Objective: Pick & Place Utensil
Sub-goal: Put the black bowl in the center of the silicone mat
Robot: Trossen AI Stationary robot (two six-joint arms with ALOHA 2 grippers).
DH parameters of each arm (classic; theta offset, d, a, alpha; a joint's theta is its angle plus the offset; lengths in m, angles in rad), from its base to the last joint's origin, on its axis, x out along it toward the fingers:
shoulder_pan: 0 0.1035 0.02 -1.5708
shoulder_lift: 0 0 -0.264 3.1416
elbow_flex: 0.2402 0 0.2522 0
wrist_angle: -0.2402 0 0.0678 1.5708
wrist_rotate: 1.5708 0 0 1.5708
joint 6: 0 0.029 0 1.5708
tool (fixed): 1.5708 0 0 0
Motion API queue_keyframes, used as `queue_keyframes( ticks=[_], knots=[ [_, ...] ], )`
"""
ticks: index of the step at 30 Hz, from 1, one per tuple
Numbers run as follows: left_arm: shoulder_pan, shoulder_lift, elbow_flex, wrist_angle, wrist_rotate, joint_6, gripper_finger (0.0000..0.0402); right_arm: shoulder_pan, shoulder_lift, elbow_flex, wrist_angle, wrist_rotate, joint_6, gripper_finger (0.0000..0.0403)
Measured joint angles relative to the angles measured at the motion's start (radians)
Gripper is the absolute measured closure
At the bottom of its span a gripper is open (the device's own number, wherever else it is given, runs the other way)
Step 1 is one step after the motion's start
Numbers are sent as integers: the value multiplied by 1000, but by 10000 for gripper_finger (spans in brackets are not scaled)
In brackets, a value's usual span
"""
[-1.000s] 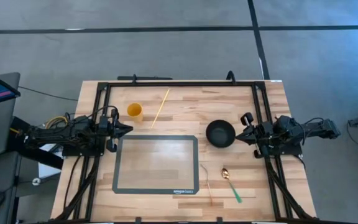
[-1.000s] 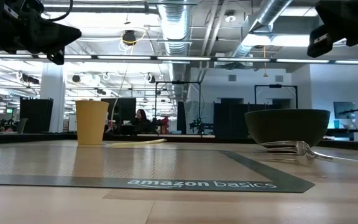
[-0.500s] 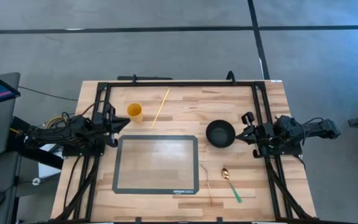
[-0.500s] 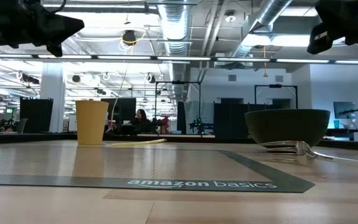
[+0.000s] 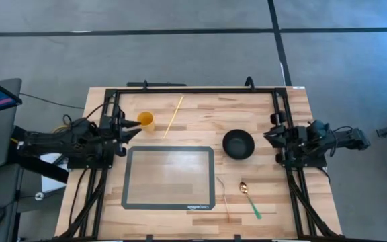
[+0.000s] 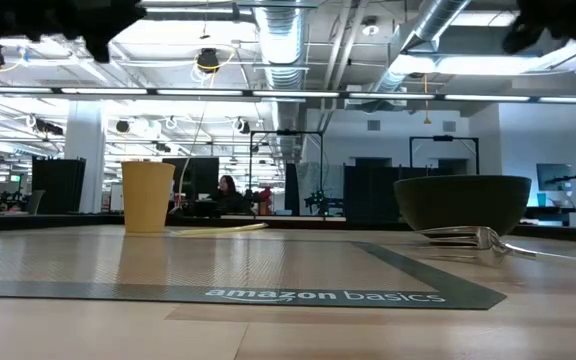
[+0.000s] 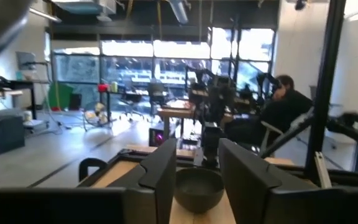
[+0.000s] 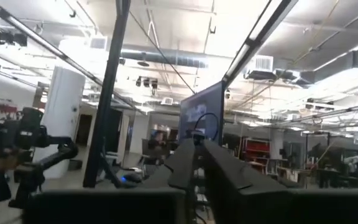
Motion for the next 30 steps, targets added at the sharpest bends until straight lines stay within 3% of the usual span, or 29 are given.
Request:
queue_keyframes(
  ticks=[4,7,11,15,17,21,30],
  knots=[
    [0,144,126,-16,23,1,273,3,142,149,-40,0,59,308],
    [0,230,240,-97,46,3,273,12,288,282,-187,2,127,267],
    [0,325,354,-240,52,0,278,25,452,466,-530,83,213,231],
    [0,401,365,-258,52,0,282,36,583,594,-901,250,336,221],
    [0,429,366,-262,52,0,281,35,651,615,-1004,276,423,223],
    [0,470,366,-272,52,1,284,38,789,616,-1046,219,559,235],
    [0,481,366,-268,48,3,289,62,1076,616,-941,203,574,244]
  ],
)
